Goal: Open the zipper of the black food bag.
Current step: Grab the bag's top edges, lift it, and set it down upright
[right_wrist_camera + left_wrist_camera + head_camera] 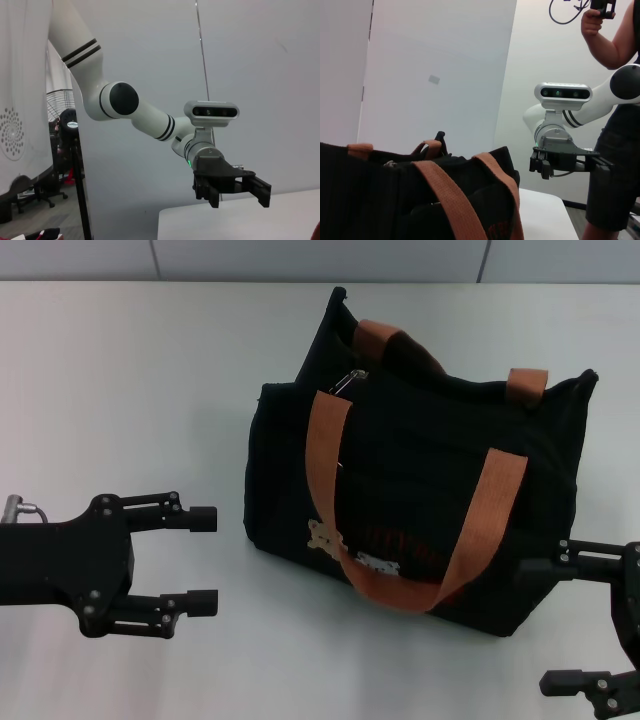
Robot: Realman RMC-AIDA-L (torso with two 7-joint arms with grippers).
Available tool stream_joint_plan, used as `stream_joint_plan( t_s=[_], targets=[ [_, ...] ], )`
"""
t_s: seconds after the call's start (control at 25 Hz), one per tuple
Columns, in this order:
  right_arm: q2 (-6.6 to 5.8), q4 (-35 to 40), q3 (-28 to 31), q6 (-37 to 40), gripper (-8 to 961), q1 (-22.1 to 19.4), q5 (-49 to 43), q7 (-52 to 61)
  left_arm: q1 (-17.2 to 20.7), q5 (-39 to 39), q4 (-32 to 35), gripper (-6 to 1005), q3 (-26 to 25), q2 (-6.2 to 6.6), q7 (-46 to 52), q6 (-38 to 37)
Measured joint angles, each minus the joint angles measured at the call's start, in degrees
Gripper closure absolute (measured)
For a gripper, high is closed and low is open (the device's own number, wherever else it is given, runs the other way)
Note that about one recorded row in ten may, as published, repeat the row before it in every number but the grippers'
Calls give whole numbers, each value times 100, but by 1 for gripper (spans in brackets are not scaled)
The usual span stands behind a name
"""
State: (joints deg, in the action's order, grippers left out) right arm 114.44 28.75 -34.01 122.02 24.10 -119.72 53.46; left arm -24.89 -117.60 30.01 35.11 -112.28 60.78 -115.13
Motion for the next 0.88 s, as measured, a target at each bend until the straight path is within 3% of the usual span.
stream_joint_plan(
  t_s=[0.64,0.88],
  targets=[
    [2,-14,0,6,123,-47,7,-22,-8,-9,12,217,-5,-53,6,49],
    [6,-25,29,-80,125,-90,19,-25,26,11,-32,239,-49,-143,-10,618]
  ],
)
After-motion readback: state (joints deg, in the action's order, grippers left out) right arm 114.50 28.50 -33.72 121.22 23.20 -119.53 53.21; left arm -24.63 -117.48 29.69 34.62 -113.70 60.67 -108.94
